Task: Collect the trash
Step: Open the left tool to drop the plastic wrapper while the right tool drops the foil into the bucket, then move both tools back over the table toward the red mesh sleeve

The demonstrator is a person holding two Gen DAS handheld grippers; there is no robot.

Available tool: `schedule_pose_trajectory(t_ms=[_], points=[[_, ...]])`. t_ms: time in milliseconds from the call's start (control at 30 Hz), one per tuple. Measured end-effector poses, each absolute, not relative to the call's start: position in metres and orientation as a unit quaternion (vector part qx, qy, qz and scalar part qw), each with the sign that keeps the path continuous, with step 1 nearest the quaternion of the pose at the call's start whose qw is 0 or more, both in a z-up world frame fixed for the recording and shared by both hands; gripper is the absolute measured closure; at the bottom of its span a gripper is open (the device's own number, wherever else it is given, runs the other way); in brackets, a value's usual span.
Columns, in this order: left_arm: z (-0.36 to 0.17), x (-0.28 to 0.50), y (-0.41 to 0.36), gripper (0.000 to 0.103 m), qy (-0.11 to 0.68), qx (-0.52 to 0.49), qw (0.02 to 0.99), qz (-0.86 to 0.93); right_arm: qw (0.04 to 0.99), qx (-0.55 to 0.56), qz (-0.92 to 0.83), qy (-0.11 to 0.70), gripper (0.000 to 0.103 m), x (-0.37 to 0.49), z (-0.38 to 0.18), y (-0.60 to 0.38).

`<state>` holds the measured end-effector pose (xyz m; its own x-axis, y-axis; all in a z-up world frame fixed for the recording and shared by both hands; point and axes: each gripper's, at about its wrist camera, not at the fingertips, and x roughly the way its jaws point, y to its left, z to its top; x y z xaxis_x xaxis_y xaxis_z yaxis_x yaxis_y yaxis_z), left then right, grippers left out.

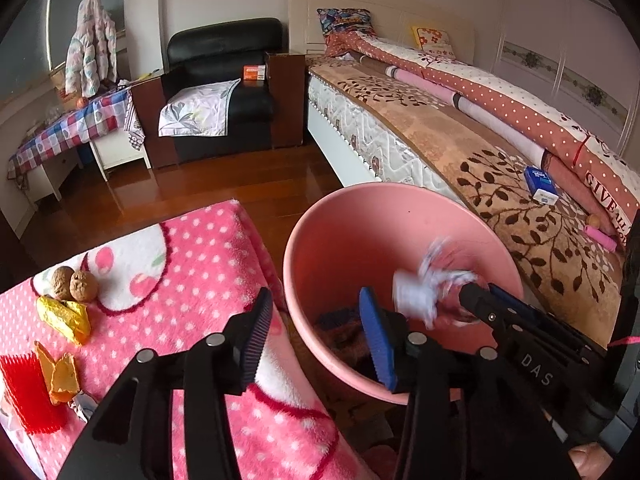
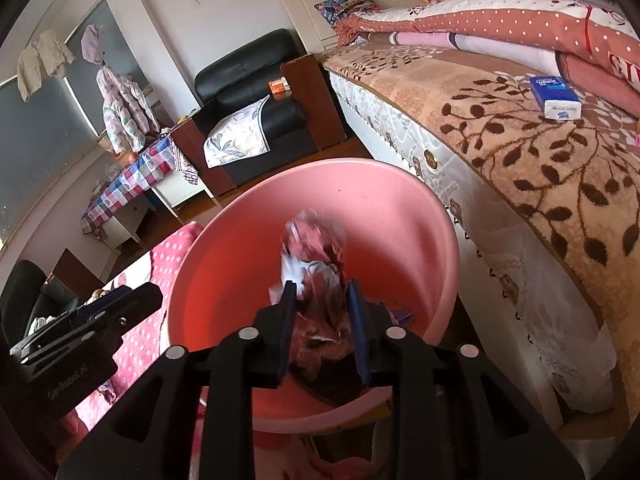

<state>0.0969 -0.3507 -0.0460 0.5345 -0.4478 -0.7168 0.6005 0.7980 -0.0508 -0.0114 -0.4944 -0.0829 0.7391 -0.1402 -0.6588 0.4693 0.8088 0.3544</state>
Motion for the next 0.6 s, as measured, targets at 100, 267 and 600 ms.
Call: schedule_pose_trajectory(t_ms=[100,267,600], points=[[-0.046,0.097,-0.345,0.058,0.378,0.097,0.871,-0.3,0.9,0.258,-0.167,0.31,0.064,-0.014,-0.081,-0.494],[-0.043,0.095,-0.334,0.058,0.38,0.084,0.871,-0.299,0.901,0.256,-0.162,0.309,0.064,-0.017,-0.077,-0.488],[-0.032,0.084,-0.307,0.052,0.376,0.068,0.877,-0.292,0.91,0.245,-0.148,0.299,0.064,-0.033,-0.063,-0.461]])
